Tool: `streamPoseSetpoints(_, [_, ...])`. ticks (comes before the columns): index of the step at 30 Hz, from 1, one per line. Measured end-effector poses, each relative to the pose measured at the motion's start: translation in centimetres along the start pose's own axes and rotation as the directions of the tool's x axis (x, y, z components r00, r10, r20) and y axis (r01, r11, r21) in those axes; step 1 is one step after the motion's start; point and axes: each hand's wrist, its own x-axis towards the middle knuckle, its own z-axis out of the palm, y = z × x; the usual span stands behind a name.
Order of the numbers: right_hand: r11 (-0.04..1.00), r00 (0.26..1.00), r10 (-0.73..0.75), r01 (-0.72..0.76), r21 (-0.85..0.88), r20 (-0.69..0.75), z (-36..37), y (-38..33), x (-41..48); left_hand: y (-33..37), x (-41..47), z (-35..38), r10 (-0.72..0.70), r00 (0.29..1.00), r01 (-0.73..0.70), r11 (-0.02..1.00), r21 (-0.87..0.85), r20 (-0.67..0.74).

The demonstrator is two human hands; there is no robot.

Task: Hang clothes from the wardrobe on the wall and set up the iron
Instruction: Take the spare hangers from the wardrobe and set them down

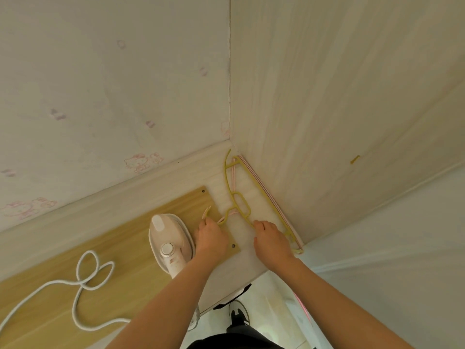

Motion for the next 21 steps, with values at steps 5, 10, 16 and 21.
streamPoseSetpoints(5, [1.000,0.998,0.017,-0.018,-0.010,-0.062,-0.6,-0.1,-3.3,0.1,-2.3,-0.1,0.272,0.962,-0.265,0.952,0.153,-0.031])
streamPoseSetpoints(10, [0.997,0.986,0.077,-0.079,-0.005,-0.147,-0.6,-0.4,-8.4,-0.3,-6.1,0.6,0.517,0.854,-0.487,0.834,0.258,-0.058])
streamPoseSetpoints(16, [0.982,0.955,0.187,-0.172,0.084,-0.231,-0.5,-1.5,-15.9,-1.9,-11.6,2.9,0.695,0.718,-0.647,0.684,0.337,-0.034])
streamPoseSetpoints(21, [0.949,0.897,0.305,-0.258,0.183,-0.321,-1.2,-2.0,-22.3,-2.8,-15.5,5.5,0.835,0.546,-0.777,0.534,0.333,-0.065])
